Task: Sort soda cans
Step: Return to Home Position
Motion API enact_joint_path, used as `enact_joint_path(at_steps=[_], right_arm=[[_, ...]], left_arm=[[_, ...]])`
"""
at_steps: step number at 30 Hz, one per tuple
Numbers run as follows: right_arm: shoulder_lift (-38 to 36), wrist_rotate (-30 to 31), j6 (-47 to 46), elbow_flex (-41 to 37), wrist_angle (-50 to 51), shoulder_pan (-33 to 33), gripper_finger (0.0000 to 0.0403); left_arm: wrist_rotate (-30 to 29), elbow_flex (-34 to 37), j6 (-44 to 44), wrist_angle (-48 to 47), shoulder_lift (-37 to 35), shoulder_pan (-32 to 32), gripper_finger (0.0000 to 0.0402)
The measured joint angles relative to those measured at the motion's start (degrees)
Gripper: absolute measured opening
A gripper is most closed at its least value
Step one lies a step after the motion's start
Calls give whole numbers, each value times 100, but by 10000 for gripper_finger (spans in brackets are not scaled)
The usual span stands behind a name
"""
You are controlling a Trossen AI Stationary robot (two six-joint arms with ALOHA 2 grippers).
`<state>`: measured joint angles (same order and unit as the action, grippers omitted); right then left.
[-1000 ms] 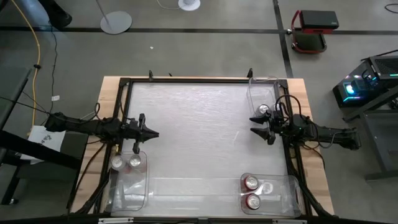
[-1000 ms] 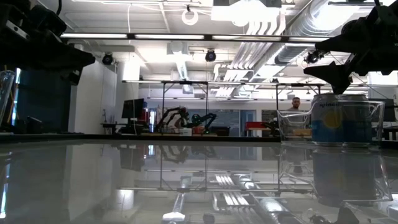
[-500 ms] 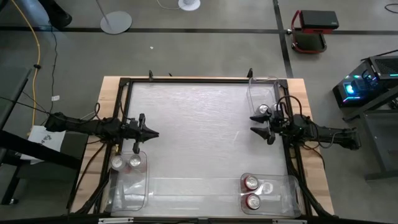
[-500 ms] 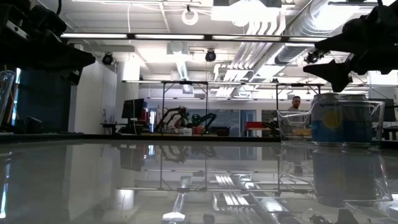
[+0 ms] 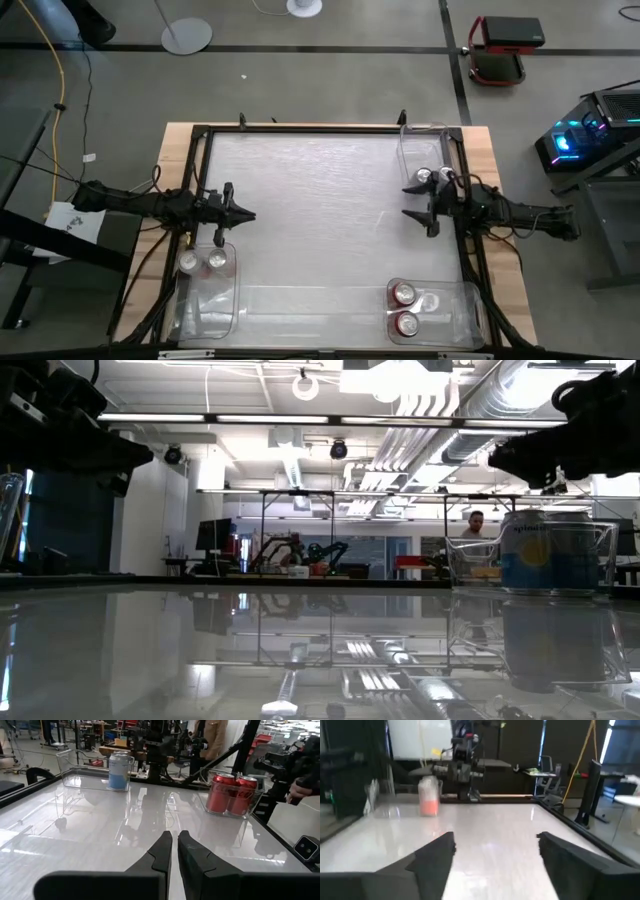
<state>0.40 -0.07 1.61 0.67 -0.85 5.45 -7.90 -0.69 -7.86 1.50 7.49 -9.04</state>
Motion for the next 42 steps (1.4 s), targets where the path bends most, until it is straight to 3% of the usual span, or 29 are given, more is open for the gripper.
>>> enact_joint_path(at_steps=[3, 9, 25, 42], right_arm=[[26, -141, 354, 0, 31, 0, 224], [122, -304, 477, 0, 16, 0, 22], [527, -462, -427, 0, -21, 0, 3], [399, -449, -420, 0, -20, 0, 3]], left_arm=[[-1, 0, 2, 0, 0, 0, 21], [0, 0, 2, 0, 0, 0, 21], [0, 0, 0, 0, 0, 0, 21], [0, 0, 2, 0, 0, 0, 21]])
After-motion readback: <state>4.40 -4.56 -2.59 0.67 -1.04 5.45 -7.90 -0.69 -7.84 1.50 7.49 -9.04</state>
